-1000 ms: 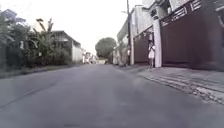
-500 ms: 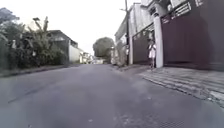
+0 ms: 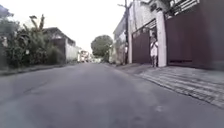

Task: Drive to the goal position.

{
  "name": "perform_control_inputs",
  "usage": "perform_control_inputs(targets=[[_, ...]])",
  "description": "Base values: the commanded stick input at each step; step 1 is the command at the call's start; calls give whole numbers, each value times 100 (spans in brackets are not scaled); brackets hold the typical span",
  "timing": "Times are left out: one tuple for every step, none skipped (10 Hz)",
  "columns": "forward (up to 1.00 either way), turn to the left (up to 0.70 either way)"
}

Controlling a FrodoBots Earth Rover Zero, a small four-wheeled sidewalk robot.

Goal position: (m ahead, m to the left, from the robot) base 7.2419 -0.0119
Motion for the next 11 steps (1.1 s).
perform_control_inputs(targets=[[100,0],[100,0],[100,0],[100,0],[100,0],[100,0],[100,0],[100,0],[100,0],[100,0],[100,0]])
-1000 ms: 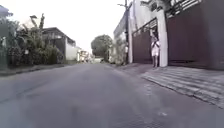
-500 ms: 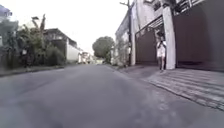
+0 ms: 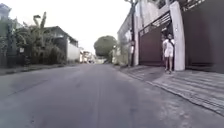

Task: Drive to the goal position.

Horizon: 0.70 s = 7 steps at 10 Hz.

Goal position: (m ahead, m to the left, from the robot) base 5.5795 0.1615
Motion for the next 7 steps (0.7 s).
perform_control_inputs(targets=[[100,0],[100,0],[100,0],[100,0],[100,0],[100,0],[100,0]])
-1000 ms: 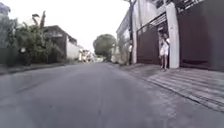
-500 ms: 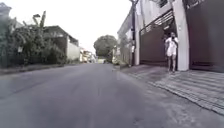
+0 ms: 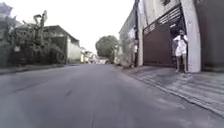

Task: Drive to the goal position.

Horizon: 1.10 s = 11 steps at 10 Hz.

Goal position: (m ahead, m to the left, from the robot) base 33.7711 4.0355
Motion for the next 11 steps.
perform_control_inputs(targets=[[100,0],[100,0],[100,0],[100,0],[100,0],[100,0],[100,0],[100,0],[100,0],[100,0],[100,0]])
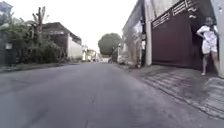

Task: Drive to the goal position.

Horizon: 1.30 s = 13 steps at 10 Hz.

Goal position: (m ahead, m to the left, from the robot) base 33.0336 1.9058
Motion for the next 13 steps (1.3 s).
perform_control_inputs(targets=[[100,0],[100,0],[100,0],[100,0],[100,0],[100,0],[100,0],[100,0],[100,0],[100,0],[100,0],[100,0],[100,0]])
